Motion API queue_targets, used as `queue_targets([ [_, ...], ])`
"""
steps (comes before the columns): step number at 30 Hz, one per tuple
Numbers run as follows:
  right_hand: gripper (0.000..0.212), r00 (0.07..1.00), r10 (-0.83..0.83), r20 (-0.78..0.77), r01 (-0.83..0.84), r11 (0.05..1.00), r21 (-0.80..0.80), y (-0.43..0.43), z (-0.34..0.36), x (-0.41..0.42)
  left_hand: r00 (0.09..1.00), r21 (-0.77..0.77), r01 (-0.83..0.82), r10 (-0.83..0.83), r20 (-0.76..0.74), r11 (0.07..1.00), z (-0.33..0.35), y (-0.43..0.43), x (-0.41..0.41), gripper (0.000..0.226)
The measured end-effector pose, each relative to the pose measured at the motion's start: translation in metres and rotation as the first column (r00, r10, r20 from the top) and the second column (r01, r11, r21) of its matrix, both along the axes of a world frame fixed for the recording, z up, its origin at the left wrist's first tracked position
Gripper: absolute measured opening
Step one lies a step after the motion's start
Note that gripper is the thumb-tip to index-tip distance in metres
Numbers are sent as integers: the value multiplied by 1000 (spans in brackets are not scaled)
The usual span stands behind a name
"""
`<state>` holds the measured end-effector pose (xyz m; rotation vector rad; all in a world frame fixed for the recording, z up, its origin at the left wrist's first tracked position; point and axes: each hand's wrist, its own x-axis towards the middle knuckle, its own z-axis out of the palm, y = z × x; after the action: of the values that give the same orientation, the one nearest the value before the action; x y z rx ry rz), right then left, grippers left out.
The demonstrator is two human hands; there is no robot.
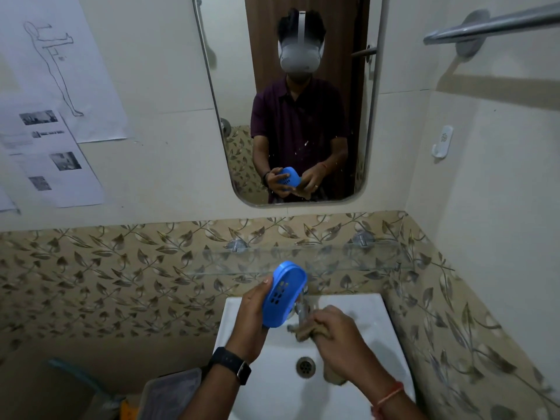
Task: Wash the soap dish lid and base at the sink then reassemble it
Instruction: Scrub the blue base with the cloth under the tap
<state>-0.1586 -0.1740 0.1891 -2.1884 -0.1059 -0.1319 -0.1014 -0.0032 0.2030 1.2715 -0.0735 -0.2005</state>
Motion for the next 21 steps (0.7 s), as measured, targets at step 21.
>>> queue_targets([
  [21, 43, 964, -242, -109, 263, 827, 497, 11, 32, 12, 945, -364, -120, -6, -327, 924, -13, -4, 1, 56],
])
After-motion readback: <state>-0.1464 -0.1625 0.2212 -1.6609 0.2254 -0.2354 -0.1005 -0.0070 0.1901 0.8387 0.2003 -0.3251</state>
